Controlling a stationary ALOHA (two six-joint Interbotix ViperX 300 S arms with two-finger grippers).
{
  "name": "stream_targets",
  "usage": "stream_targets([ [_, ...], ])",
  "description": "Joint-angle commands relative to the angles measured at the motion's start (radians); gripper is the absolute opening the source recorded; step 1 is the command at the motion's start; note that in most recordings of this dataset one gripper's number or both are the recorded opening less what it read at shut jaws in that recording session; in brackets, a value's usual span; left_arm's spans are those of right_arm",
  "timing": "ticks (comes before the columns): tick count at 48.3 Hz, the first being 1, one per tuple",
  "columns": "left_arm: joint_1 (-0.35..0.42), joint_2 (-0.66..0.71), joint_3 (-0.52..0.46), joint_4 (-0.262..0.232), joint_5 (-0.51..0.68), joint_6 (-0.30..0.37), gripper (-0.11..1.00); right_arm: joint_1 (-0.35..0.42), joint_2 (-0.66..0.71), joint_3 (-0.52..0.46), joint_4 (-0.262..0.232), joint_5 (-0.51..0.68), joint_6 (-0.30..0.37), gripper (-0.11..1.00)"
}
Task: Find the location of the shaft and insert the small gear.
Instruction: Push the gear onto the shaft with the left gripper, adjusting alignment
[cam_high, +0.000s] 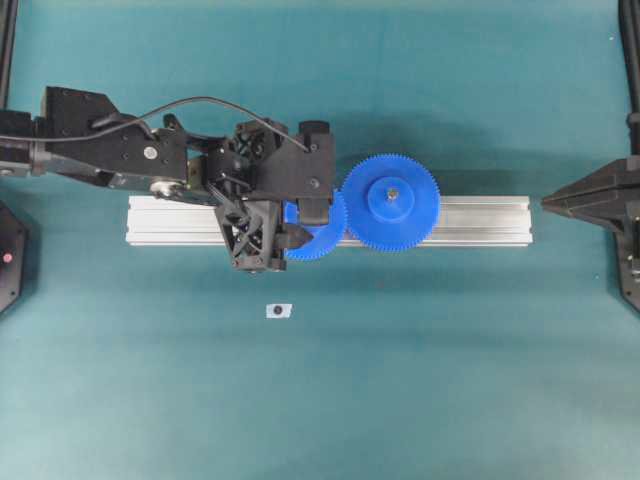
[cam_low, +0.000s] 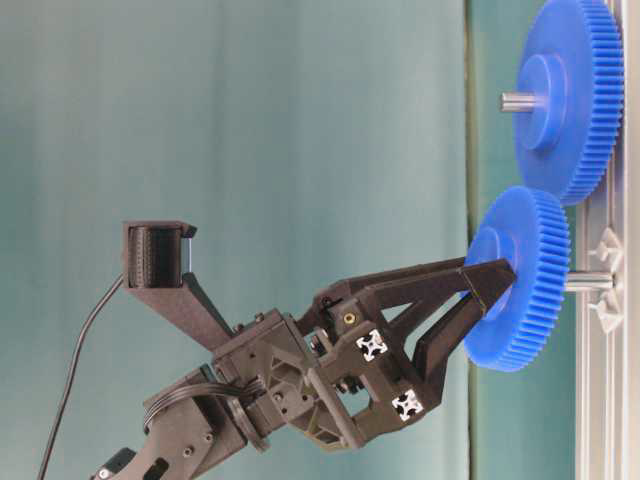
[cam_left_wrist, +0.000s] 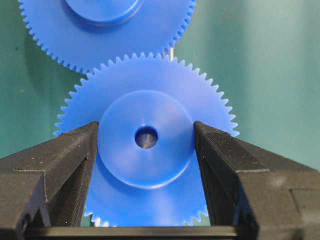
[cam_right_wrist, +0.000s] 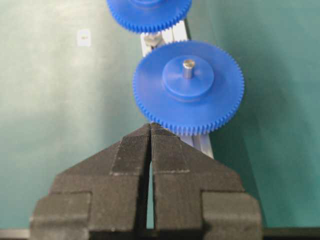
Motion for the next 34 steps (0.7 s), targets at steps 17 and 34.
stream_targets([
  [17, 0.000, -0.026, -0.014, 0.002, 0.025, -0.006, 0.64, -0.003, 0.006, -0.009, -0.002, -0.009, 0.011, 0.01],
  [34, 0.014, -0.009, -0.012, 0.002, 0.055, -0.011, 0.68, -0.003, 0.006, -0.009, -0.002, -0.009, 0.011, 0.01],
])
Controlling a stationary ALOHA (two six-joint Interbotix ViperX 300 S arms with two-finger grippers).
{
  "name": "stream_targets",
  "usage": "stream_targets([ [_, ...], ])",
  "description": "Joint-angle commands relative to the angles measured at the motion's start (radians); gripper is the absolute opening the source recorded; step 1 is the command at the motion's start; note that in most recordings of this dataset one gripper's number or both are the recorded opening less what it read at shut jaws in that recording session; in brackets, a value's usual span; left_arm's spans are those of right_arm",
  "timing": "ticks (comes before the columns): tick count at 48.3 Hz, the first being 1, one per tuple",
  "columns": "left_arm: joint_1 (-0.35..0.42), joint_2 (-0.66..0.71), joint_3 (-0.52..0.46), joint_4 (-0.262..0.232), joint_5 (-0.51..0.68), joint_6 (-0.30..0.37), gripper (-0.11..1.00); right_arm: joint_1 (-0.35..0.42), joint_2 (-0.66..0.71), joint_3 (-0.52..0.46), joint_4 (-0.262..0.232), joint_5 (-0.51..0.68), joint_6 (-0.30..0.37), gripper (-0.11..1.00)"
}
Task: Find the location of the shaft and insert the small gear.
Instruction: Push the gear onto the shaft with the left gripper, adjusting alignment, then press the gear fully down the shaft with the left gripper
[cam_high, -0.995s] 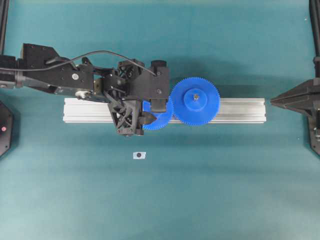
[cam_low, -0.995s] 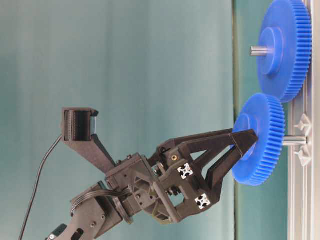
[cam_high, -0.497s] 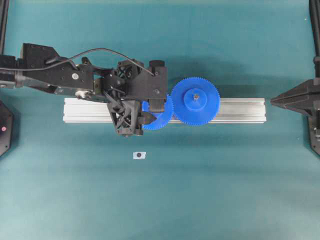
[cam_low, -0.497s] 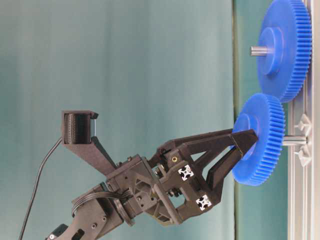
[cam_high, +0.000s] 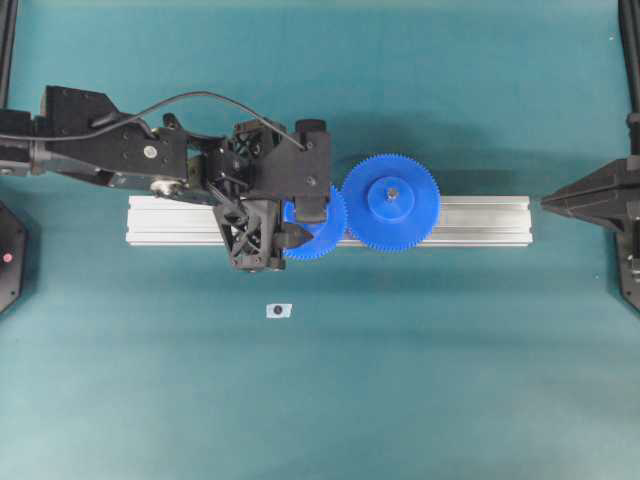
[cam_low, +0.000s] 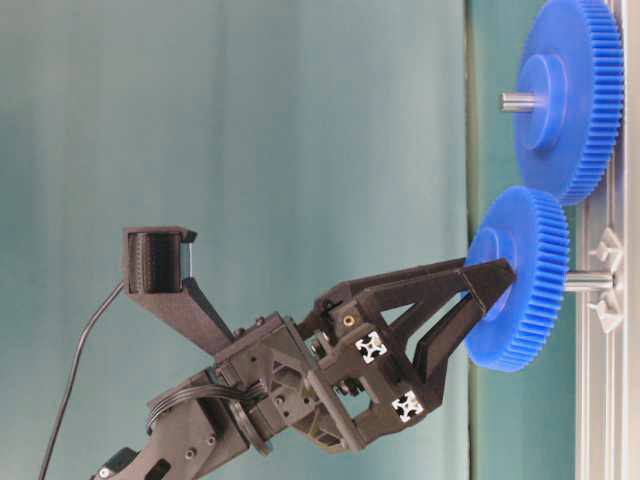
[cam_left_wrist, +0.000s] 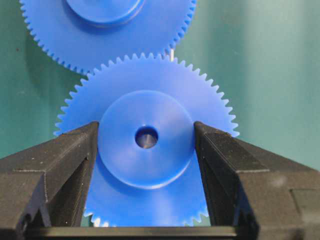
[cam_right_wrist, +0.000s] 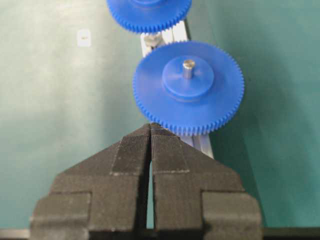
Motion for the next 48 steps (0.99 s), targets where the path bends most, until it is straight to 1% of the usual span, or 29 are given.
stream_targets([
  [1, 0.006, -0.009, -0.012, 0.002, 0.012, 0.000, 0.69, -0.003, 0.006, -0.009, 0.000, -0.008, 0.009, 0.01],
  [6, 0.021, -0.009, -0.008, 0.002, 0.020, 0.000, 0.77, -0.003, 0.006, -0.009, 0.000, -0.008, 0.009, 0.01],
  [9, 0.028, -0.009, -0.006, 0.002, 0.020, 0.002, 0.80, -0.003, 0.006, -0.009, 0.000, -0.009, 0.009, 0.01],
  [48, 0.049, -0.034, 0.029, 0.002, 0.018, 0.012, 0.80, -0.003, -0.003, -0.009, 0.002, -0.008, 0.009, 0.01],
])
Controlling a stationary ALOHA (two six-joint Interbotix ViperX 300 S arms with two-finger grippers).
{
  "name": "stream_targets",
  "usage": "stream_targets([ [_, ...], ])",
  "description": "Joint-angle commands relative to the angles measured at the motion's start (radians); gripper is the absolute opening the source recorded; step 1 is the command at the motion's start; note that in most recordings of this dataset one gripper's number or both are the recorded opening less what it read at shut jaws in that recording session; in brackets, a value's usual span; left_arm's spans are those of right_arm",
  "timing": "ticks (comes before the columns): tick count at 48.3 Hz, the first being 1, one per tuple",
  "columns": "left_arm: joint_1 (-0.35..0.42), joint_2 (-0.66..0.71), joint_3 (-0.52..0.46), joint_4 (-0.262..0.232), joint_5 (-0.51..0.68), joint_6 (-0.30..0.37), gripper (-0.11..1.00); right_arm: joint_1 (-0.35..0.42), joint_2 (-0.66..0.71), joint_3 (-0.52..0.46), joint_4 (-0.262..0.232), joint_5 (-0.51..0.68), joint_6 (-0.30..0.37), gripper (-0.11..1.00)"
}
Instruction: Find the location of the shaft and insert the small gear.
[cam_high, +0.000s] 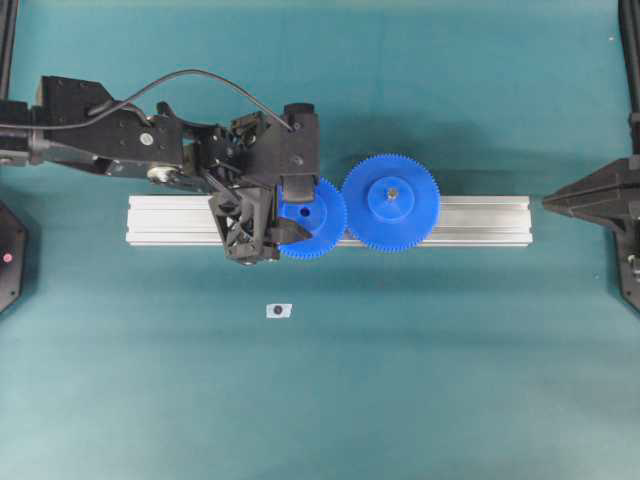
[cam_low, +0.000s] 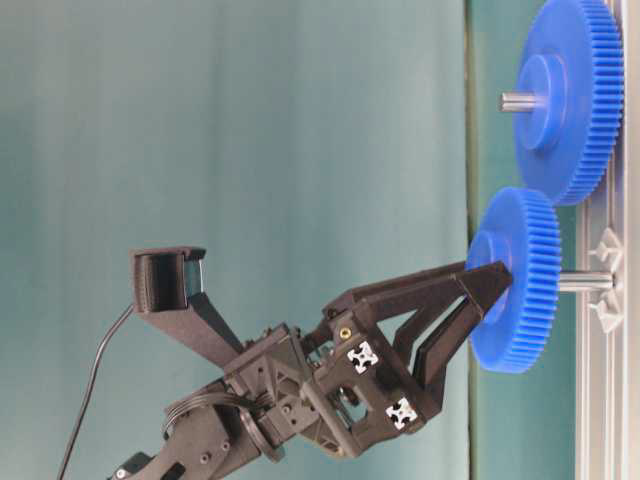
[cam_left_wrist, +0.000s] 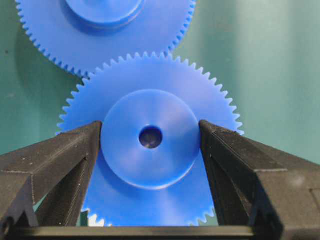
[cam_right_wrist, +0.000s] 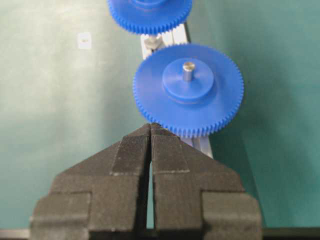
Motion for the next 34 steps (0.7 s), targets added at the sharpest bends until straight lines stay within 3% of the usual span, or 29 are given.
stream_targets([
  [1, 0.009, -0.028, 0.002, 0.002, 0.002, 0.002, 0.80, -0.003, 0.008, -0.011, -0.002, -0.008, 0.009, 0.01],
  [34, 0.009, -0.057, 0.008, 0.002, -0.005, -0.006, 0.81, -0.005, 0.005, -0.008, -0.002, -0.009, 0.018, 0.01],
])
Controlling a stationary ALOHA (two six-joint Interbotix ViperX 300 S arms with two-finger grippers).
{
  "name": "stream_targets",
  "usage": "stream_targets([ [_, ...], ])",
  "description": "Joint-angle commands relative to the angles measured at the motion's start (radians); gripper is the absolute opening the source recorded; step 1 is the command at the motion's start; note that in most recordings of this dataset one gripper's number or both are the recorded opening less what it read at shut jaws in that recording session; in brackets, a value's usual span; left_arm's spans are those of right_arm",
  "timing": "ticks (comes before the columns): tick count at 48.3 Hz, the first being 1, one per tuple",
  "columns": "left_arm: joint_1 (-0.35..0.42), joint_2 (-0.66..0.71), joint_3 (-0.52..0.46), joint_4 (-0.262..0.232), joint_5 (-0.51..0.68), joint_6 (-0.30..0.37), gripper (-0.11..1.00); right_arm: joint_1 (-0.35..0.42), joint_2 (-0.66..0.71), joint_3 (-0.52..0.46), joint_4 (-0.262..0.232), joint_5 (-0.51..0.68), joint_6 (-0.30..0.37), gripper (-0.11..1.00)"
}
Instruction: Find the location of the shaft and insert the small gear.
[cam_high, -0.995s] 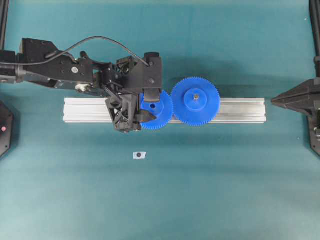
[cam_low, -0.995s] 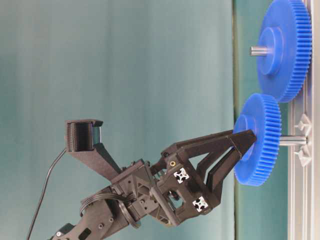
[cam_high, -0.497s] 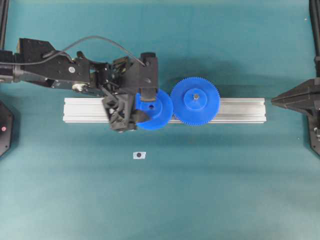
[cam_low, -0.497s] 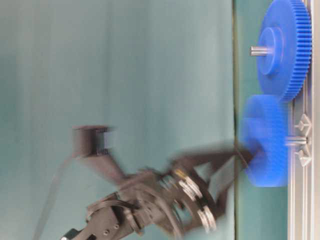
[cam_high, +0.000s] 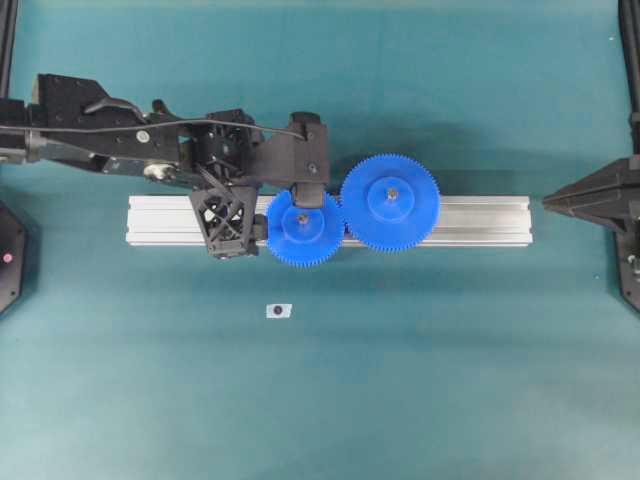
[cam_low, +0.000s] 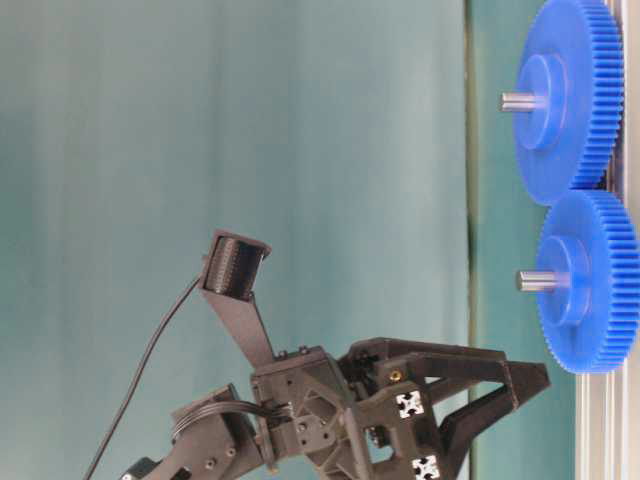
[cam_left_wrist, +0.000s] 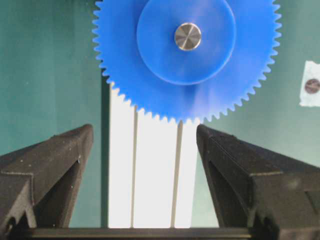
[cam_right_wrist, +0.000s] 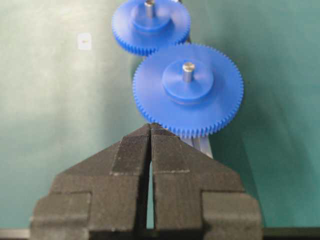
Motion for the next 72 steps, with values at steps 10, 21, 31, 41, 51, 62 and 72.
stream_targets([
  [10, 0.000, -0.091, 0.005, 0.000, 0.002, -0.009, 0.81, -0.005, 0.006, -0.006, -0.002, -0.008, 0.017, 0.01],
  [21, -0.020, -0.195, 0.018, 0.000, 0.002, -0.012, 0.81, -0.005, 0.006, -0.006, -0.002, -0.009, 0.017, 0.01],
  [31, -0.028, -0.285, 0.049, 0.000, -0.005, -0.086, 0.81, -0.005, 0.006, -0.008, -0.002, -0.008, 0.017, 0.01],
  [41, -0.043, -0.387, 0.104, 0.000, -0.051, -0.120, 0.81, -0.005, 0.006, -0.006, -0.002, -0.008, 0.017, 0.01],
  [51, -0.063, -0.482, 0.183, 0.000, -0.149, -0.150, 0.81, -0.005, 0.006, -0.006, -0.002, -0.008, 0.017, 0.01],
  [62, -0.086, -0.569, 0.250, 0.000, -0.202, -0.172, 0.81, -0.005, 0.006, -0.006, -0.002, -0.008, 0.028, 0.01],
  [72, -0.115, -0.632, 0.318, 0.000, -0.262, -0.172, 0.81, -0.005, 0.005, 0.003, -0.002, -0.009, 0.034, 0.01],
])
